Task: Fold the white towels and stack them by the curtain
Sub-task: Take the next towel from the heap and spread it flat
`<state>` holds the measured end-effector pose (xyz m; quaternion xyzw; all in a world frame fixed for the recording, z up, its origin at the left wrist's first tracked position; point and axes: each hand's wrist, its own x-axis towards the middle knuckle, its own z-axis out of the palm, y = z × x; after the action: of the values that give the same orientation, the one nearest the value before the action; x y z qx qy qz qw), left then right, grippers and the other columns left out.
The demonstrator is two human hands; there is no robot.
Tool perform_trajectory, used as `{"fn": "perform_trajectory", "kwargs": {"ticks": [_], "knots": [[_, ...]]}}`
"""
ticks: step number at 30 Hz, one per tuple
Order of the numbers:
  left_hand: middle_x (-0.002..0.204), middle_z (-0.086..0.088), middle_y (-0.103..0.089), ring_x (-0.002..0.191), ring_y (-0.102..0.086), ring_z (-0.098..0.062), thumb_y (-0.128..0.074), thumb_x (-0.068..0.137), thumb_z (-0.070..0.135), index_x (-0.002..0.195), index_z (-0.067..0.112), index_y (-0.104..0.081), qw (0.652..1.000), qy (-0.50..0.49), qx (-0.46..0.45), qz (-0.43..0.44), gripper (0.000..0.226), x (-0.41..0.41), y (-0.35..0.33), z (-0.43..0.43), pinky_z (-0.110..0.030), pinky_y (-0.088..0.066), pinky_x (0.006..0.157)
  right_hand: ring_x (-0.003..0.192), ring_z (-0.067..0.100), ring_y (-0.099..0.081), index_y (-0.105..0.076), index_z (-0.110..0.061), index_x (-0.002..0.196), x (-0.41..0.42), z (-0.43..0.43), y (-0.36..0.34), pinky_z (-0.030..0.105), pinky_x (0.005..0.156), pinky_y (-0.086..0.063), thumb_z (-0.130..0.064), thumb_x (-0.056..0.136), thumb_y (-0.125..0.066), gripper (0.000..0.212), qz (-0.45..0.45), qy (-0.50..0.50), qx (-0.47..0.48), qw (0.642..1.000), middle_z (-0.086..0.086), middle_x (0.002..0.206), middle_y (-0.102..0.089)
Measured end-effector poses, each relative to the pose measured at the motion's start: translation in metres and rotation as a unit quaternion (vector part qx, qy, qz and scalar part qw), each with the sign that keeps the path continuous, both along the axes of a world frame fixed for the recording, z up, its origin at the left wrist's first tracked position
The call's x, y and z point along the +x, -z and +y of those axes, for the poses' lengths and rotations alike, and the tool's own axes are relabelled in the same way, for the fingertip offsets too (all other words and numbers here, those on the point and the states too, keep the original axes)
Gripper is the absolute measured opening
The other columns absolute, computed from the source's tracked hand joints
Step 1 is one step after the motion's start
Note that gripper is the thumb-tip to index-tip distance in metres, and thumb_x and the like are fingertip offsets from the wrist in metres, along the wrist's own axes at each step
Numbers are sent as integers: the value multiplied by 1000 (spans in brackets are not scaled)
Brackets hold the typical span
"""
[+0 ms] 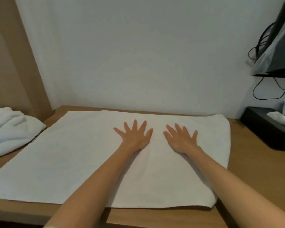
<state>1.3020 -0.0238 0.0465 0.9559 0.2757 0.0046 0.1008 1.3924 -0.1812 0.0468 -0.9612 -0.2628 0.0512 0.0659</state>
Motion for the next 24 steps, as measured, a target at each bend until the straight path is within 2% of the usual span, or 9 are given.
{"fn": "perform_trajectory", "kwargs": {"ticks": [5, 8, 9, 11, 13, 15, 18, 21, 24], "knots": [[160, 7, 9, 145, 13, -36, -3, 89, 70, 148, 47, 0, 1000, 18, 20, -4, 64, 1, 9, 9, -73, 16, 99, 148, 23, 2, -8, -40, 151, 6, -13, -4, 58, 111, 10, -54, 99, -9, 54, 14, 5, 20, 1000, -4, 161, 2], [161, 5, 5, 145, 8, -36, -6, 92, 65, 149, 44, -5, 999, 22, 23, -14, 60, 0, 7, 8, -70, 12, 103, 145, 20, -19, -29, -29, 148, 7, -31, -19, 45, 116, -14, -41, 102, -28, 48, -7, 2, 118, 993, -1, 157, -24], [161, 3, 0, 146, 5, -36, -9, 95, 61, 150, 41, -9, 999, 22, 25, -22, 59, -1, 5, 7, -68, 9, 106, 141, 20, -28, -37, -27, 144, 7, -41, -25, 40, 113, -24, -36, 101, -34, 45, -42, 14, 163, 986, 0, 153, -34], [158, -3, -17, 144, -12, -35, -16, 99, 50, 147, 32, -26, 996, 30, 42, -66, 52, -5, 1, 0, -62, -3, 111, 134, 23, -35, -45, -24, 139, 10, -64, -33, 38, 105, -31, -31, 99, -40, 40, -117, 40, 200, 972, 2, 145, -44], [151, -6, -33, 138, -28, -30, -23, 101, 38, 140, 25, -39, 989, 54, 54, -127, 45, -6, -5, -11, -54, -15, 112, 132, 27, -32, -43, -21, 139, 14, -85, -36, 39, 102, -30, -29, 98, -42, 42, -130, 88, 192, 969, 8, 143, -41], [155, -2, -28, 142, -24, -25, -26, 102, 36, 144, 28, -37, 983, 82, 20, -161, 44, -2, -12, -29, -50, -13, 114, 129, 31, -29, -40, -14, 138, 16, -103, -34, 40, 100, -31, -33, 97, -44, 46, -109, 160, 168, 967, 14, 140, -37], [157, 3, -23, 145, -18, -20, -27, 102, 42, 145, 35, -33, 976, 161, -53, -138, 44, 8, -21, -58, -53, -6, 115, 123, 33, -33, -36, -5, 133, 14, -122, -28, 41, 96, -35, -45, 94, -47, 57, -61, 246, 121, 960, 18, 135, -37], [156, 5, -24, 145, -17, -20, -26, 101, 46, 144, 38, -35, 969, 209, -63, -115, 44, 9, -17, -75, -60, -1, 113, 125, 34, -39, -32, -2, 137, 10, -133, -22, 42, 100, -34, -53, 93, -45, 69, -29, 254, 94, 962, 18, 137, -41], [156, 5, -27, 146, -15, -19, -27, 102, 40, 143, 38, -38, 966, 218, -63, -121, 42, 4, -4, -73, -60, 2, 114, 116, 33, -51, -26, -2, 139, 10, -135, -26, 43, 98, -37, -41, 95, -47, 62, -9, 243, 121, 962, 14, 127, -52]]}}
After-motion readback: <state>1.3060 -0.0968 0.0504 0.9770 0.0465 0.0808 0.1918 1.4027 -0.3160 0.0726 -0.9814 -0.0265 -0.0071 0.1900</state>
